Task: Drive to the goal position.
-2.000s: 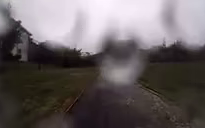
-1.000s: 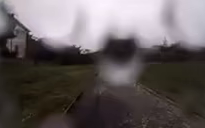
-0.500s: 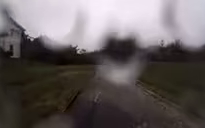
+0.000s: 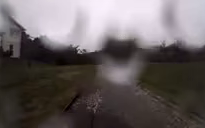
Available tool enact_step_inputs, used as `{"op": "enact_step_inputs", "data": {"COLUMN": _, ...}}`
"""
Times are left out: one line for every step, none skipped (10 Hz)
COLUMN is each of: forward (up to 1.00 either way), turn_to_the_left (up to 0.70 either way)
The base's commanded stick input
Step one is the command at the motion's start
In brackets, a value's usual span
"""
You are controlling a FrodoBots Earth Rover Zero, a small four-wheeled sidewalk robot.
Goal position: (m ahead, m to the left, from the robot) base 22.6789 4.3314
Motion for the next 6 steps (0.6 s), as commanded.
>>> {"op": "enact_step_inputs", "data": {"forward": 0.7, "turn_to_the_left": 0.0}}
{"op": "enact_step_inputs", "data": {"forward": 0.7, "turn_to_the_left": 0.0}}
{"op": "enact_step_inputs", "data": {"forward": 0.7, "turn_to_the_left": 0.0}}
{"op": "enact_step_inputs", "data": {"forward": 0.7, "turn_to_the_left": 0.0}}
{"op": "enact_step_inputs", "data": {"forward": 0.7, "turn_to_the_left": 0.0}}
{"op": "enact_step_inputs", "data": {"forward": 0.7, "turn_to_the_left": 0.0}}
